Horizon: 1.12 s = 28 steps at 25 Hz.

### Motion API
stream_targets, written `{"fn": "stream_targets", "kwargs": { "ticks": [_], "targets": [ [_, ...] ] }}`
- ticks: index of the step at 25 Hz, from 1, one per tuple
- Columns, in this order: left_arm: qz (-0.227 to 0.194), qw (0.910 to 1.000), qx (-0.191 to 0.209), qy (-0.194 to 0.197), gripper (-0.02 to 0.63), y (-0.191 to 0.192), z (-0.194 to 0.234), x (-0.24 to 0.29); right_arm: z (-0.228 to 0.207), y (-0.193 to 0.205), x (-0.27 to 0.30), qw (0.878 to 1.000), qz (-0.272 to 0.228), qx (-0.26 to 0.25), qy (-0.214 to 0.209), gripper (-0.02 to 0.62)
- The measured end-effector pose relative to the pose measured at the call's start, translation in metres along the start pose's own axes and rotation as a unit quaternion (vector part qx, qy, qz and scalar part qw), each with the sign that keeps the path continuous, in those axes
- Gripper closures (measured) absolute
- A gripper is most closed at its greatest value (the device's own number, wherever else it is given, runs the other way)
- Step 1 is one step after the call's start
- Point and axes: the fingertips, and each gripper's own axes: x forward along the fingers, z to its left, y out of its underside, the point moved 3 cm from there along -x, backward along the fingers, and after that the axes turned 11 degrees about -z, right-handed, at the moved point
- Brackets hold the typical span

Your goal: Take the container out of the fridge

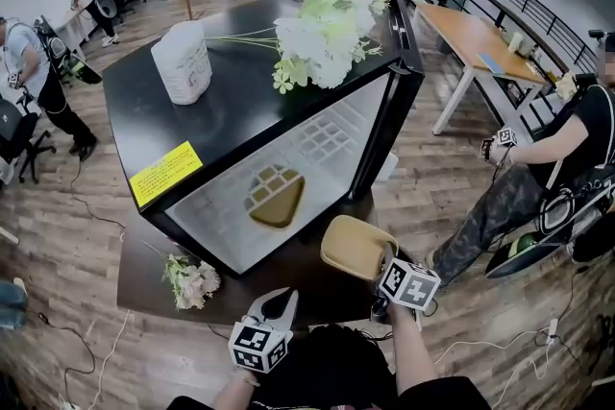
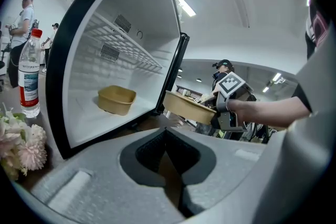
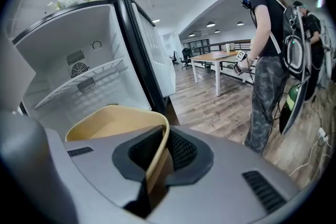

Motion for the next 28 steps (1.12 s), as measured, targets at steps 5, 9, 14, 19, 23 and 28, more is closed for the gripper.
{"fn": "stream_targets", "kwargs": {
  "ticks": [5, 9, 14, 19, 23, 28],
  "targets": [
    [0.004, 1.0, 0.003, -0.005, 0.598, 0.001, 0.002, 0.0, -0.006, 0.013, 0.005, 1.0, 0.003, 0.005, 0.009, 0.557],
    [0.009, 0.9999, 0.003, -0.012, 0.598, 0.005, 0.003, 0.0, -0.014, 0.026, 0.009, 1.0, 0.009, 0.004, 0.023, 0.557],
    [0.015, 0.9997, 0.007, -0.018, 0.598, 0.006, 0.005, -0.001, -0.023, 0.039, 0.013, 0.999, 0.022, 0.004, 0.038, 0.555],
    [0.022, 0.9994, 0.013, -0.024, 0.598, 0.007, 0.006, 0.001, -0.034, 0.056, 0.02, 0.998, 0.033, 0.003, 0.054, 0.555],
    [0.024, 0.9992, 0.016, -0.029, 0.598, 0.008, 0.007, 0.001, -0.041, 0.066, 0.021, 0.997, 0.044, -0.001, 0.07, 0.555],
    [0.031, 0.999, 0.015, -0.028, 0.598, 0.009, 0.008, 0.003, -0.048, 0.086, 0.032, 0.996, 0.058, -0.016, 0.069, 0.555]
  ]
}}
